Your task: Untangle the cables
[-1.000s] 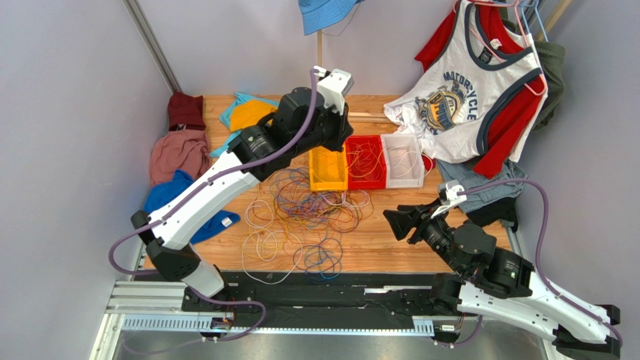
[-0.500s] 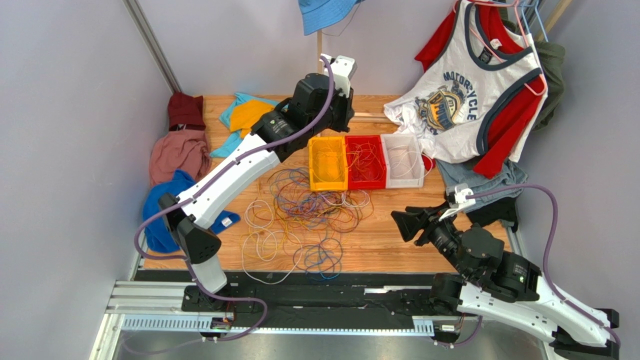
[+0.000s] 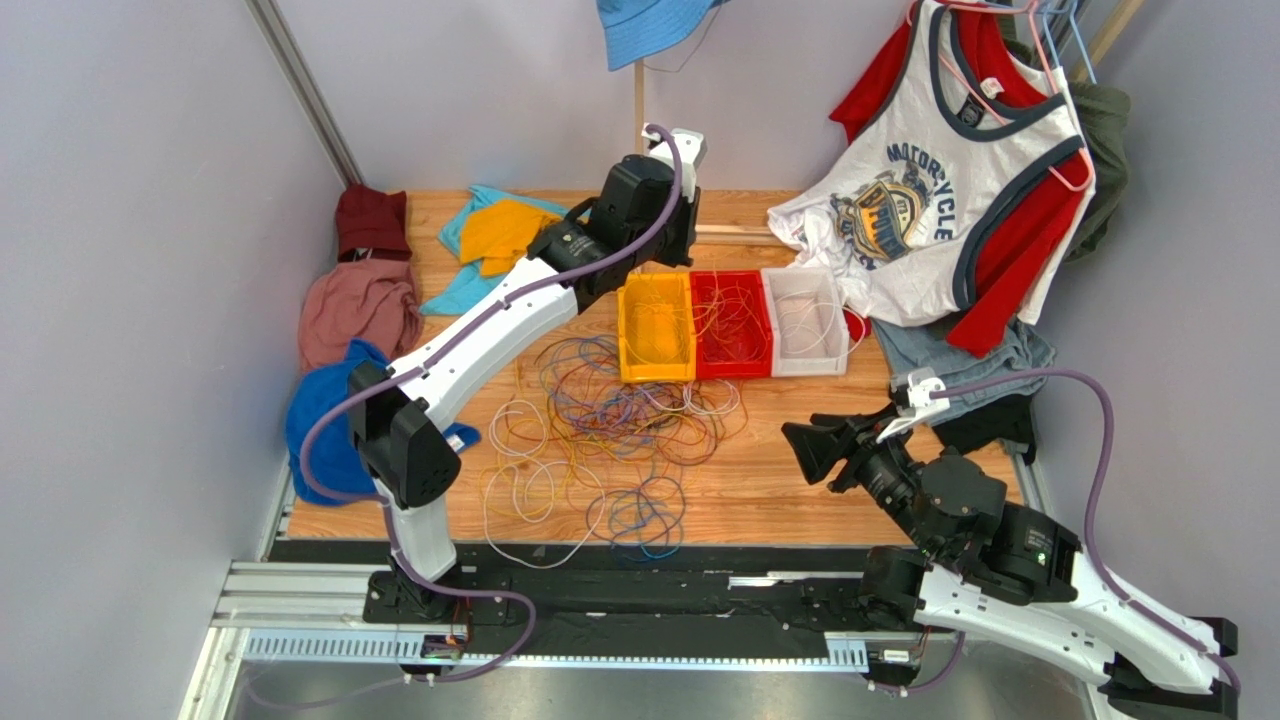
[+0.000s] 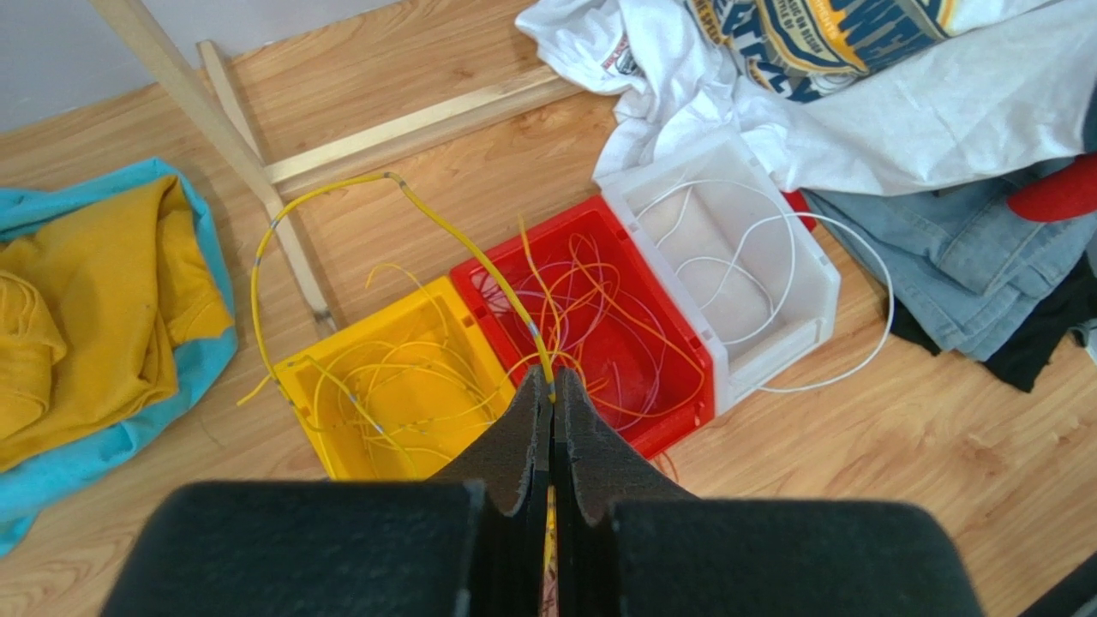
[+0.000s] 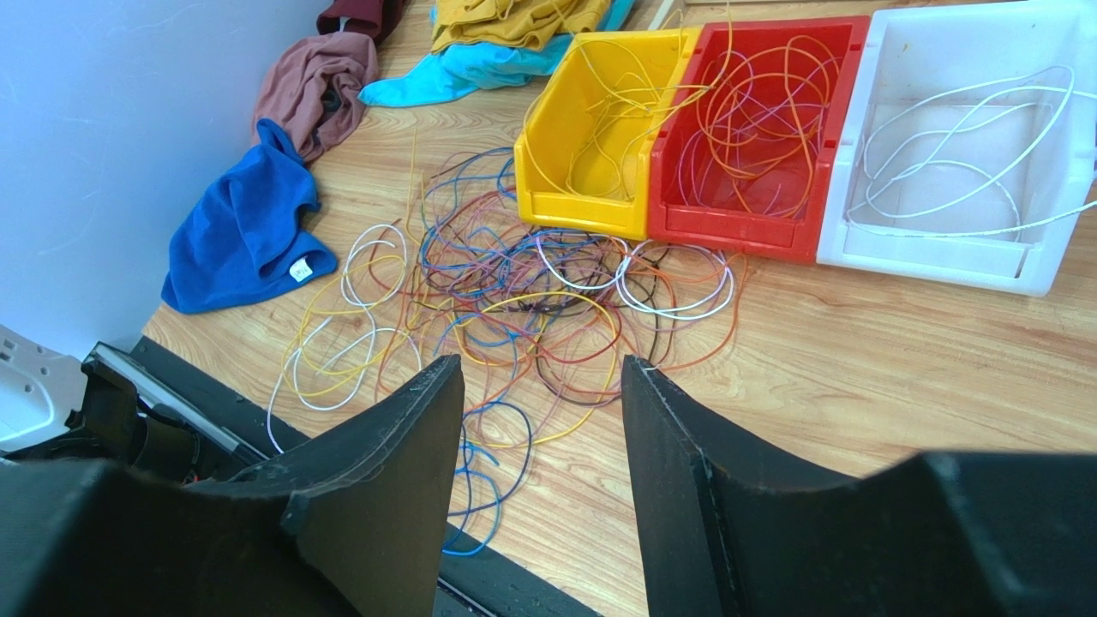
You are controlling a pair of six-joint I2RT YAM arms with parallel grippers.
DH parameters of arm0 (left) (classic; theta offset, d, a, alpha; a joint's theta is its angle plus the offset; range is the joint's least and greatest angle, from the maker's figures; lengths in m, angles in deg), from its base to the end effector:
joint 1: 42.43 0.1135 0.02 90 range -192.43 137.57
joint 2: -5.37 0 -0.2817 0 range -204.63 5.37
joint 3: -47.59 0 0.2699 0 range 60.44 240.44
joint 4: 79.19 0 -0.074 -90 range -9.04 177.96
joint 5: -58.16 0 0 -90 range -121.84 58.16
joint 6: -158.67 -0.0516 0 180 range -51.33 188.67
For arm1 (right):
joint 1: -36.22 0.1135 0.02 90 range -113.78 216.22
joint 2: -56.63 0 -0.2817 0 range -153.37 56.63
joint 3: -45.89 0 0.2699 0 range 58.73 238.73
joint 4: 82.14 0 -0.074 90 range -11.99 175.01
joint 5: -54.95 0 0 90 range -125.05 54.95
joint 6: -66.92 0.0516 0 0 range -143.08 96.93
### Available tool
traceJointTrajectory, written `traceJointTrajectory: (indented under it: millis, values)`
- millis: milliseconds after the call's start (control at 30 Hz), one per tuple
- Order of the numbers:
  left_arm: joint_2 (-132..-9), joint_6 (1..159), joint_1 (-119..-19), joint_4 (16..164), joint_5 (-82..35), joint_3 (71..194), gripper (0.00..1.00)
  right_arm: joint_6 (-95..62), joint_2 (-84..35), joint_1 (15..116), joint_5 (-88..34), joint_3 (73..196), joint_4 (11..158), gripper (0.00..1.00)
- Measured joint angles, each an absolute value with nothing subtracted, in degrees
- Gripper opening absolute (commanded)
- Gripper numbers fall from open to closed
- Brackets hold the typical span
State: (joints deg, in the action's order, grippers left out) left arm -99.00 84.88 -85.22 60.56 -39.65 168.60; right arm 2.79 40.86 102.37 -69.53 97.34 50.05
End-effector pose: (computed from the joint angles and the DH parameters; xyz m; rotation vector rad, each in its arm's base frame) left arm 0.3447 -0.3095 0.4136 0.3758 1.9827 -0.5297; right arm 0.0599 0.0633 0.3230 -0.1890 1.7782 0.6344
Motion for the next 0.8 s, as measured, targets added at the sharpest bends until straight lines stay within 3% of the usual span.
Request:
traceJointTrajectory:
  millis: [800]
  values:
    - [-88.5, 84.8, -85.0, 59.6, -50.7, 158.1, 0.0, 3.1, 41.8, 102.4, -69.5, 97.0, 49.8, 0.52]
